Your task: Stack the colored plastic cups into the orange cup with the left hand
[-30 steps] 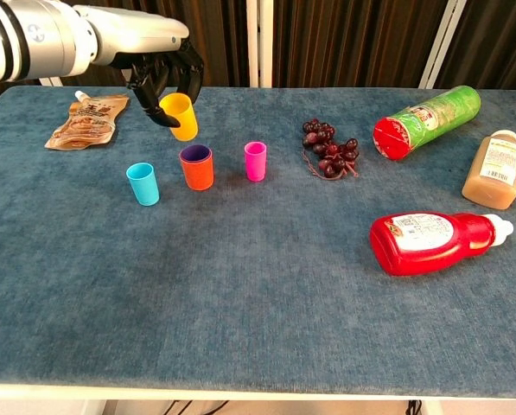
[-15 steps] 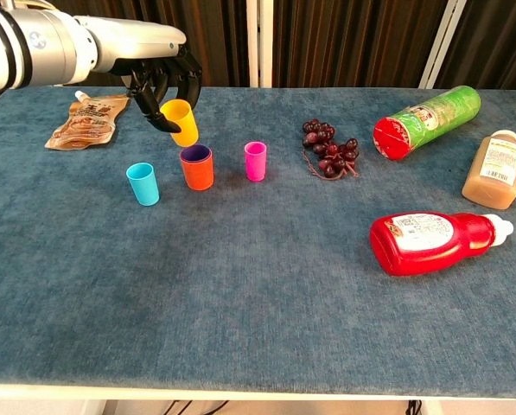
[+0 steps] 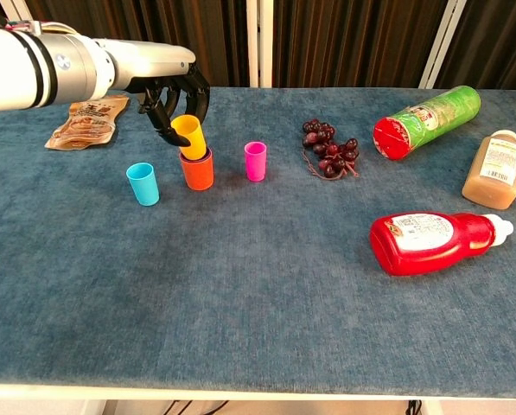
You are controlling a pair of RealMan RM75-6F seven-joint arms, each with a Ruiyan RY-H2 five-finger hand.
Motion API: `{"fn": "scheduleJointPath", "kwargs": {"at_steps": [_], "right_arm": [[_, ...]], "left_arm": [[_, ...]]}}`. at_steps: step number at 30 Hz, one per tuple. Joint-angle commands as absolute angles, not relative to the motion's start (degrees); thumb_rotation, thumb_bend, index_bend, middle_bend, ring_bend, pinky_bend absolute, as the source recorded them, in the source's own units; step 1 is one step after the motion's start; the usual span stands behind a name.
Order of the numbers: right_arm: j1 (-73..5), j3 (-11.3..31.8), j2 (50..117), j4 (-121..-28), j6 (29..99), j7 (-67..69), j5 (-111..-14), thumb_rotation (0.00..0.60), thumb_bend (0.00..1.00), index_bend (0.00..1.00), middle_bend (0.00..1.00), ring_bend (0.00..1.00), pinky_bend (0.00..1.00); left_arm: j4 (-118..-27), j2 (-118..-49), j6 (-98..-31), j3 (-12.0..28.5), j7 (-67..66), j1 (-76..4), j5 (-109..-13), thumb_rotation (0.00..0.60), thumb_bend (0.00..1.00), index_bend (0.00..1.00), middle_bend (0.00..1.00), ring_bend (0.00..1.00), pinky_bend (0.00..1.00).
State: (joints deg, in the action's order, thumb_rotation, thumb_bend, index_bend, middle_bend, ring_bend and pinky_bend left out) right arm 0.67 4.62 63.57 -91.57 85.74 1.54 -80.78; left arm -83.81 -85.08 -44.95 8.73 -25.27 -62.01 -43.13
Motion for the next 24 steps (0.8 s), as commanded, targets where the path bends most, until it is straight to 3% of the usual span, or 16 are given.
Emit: {"fn": "scheduleJointPath", "kwargs": {"at_steps": [1,4,9,18,24], "right_arm": [[0.6,4.5,63.7,-91.5,85.6,1.7,-80.9,0.600,0.23,0.00,0.00,0.00,0.00],[0.6,4.5,63.8,-91.3,85.4,1.7,-80.9,0.600,0.23,0.00,0.00,0.00,0.00],[0.6,4.5,63.7,-91.2,85.2,1.8,-80.4,0.600,0.23,0.00,0.00,0.00,0.00],[0.4,4.7,63.7,-91.3,84.7,1.5,-80.0,0.600,0.23,0.00,0.00,0.00,0.00],[0.1,4.8,63.6,-91.5,84.5,1.4,-80.0,0.600,0.23,0.00,0.00,0.00,0.00]], "left_arm": [[-83.6,-85.5,-44.9,8.9,-25.1,-62.2,-43.4,0.600,0.26,0.53,0.51,0.54,0.68],[-83.3,-85.9,-44.7,8.8,-25.0,-62.3,-43.7,0.600,0.26,0.51,0.51,0.54,0.68],[-82.6,-86.3,-44.4,8.5,-24.5,-62.2,-44.3,0.600,0.25,0.30,0.43,0.48,0.66],[-83.8,-85.4,-46.1,7.9,-25.2,-61.6,-46.6,0.600,0.23,0.28,0.30,0.29,0.51],[-92.0,-79.5,-49.7,8.1,-25.4,-59.5,-46.9,0.600,0.21,0.28,0.30,0.26,0.46]]}}
